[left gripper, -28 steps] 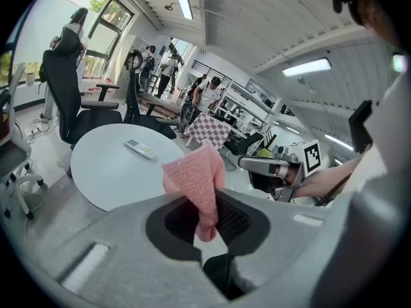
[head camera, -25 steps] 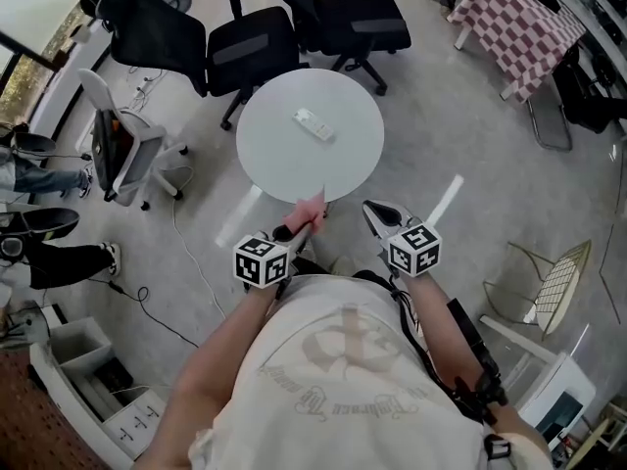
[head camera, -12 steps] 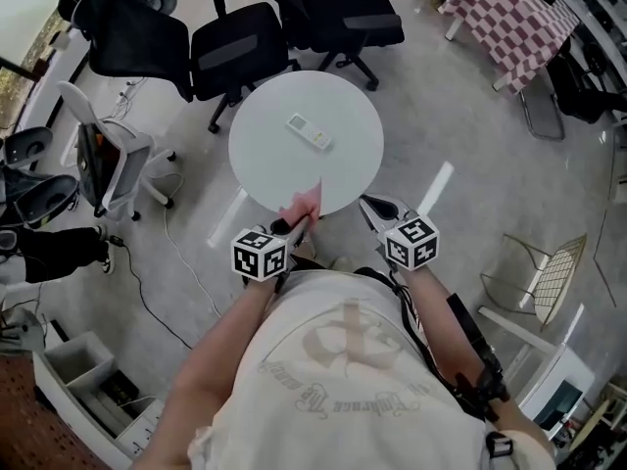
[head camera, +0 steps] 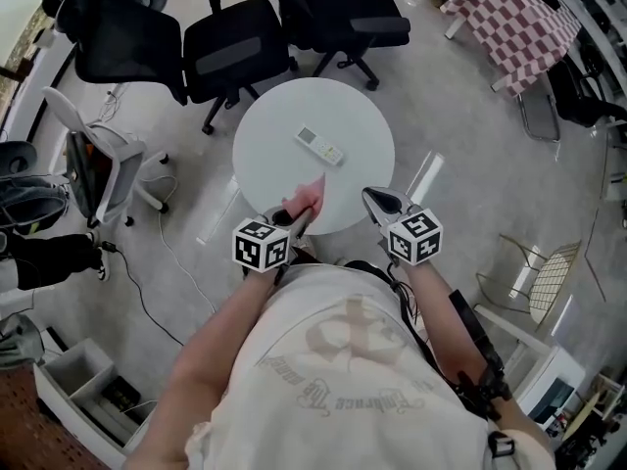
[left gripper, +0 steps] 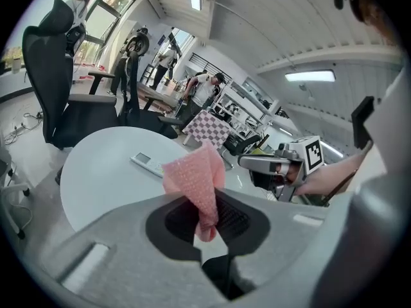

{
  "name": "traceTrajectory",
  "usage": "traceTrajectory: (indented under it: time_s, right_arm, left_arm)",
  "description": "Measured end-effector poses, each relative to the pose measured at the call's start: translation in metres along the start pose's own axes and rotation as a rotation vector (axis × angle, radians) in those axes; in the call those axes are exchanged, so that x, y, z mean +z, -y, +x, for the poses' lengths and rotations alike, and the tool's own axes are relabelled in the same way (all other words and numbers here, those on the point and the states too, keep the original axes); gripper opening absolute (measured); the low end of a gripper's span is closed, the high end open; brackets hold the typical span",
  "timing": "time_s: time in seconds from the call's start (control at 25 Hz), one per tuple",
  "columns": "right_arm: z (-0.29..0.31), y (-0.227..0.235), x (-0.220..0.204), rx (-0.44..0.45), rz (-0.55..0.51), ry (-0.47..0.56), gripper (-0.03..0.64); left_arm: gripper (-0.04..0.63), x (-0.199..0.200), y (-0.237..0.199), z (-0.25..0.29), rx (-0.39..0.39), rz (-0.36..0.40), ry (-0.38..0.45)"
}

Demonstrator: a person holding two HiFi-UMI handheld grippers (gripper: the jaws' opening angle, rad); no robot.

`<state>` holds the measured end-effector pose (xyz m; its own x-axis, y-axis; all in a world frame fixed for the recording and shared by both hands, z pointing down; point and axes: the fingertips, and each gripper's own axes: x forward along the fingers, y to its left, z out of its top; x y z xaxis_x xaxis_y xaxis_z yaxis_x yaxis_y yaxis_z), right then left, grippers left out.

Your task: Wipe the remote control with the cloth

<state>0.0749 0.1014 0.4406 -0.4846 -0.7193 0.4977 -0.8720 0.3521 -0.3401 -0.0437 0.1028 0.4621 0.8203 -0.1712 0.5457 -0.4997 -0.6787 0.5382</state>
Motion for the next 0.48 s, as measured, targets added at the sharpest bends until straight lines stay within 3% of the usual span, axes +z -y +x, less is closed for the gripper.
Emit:
traceTrajectory:
  time_s: [0.48]
  right_arm:
    - [0.059,-0.012,0.027,-0.049,-0.074,-0.088,0.008]
  left_arm:
    - [0.037,0.026,-0.057,-0.015,-0.035,-0.043,-0.013]
